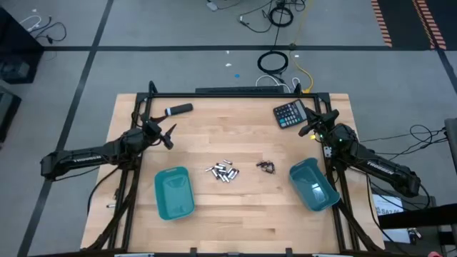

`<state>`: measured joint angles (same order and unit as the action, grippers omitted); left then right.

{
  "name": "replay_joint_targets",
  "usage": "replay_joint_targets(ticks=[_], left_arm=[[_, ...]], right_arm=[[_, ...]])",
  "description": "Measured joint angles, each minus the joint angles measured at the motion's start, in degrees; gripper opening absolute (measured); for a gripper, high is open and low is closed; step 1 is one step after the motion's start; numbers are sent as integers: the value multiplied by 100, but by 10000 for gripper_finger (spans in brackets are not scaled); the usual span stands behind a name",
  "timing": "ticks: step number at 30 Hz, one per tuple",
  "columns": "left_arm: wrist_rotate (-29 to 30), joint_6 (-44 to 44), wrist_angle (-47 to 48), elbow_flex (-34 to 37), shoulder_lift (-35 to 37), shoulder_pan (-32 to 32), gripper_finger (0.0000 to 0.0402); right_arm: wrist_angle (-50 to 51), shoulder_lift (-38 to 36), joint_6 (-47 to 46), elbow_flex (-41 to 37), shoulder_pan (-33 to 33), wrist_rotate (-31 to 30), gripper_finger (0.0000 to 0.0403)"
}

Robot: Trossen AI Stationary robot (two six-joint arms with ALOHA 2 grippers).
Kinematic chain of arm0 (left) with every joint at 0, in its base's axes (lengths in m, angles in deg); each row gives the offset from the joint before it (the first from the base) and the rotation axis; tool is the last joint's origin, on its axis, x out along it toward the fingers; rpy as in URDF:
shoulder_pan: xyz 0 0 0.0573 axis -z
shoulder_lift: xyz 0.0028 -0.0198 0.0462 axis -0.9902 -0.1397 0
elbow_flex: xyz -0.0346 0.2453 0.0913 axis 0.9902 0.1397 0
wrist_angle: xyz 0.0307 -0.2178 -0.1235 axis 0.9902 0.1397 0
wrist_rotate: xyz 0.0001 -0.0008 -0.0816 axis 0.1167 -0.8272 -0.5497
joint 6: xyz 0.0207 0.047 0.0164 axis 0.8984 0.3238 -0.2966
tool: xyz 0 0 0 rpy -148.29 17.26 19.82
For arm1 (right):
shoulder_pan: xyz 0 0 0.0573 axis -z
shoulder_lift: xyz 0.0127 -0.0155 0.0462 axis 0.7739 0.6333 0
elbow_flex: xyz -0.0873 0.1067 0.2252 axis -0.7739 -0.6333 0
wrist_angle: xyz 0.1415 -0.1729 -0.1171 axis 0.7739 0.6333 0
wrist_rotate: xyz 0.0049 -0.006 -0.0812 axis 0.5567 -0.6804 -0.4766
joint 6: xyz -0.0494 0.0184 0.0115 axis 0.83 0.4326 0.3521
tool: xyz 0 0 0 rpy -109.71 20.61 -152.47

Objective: Sort batteries

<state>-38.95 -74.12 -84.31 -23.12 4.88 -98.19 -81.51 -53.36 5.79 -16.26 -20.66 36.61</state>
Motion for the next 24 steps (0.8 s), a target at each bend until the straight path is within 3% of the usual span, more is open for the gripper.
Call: replay_joint_targets(ticks=[24], left_arm=[[-1,0,2,-1,0,-1,253]], right_arm=[[-1,-1,-1,1,0,2,0]])
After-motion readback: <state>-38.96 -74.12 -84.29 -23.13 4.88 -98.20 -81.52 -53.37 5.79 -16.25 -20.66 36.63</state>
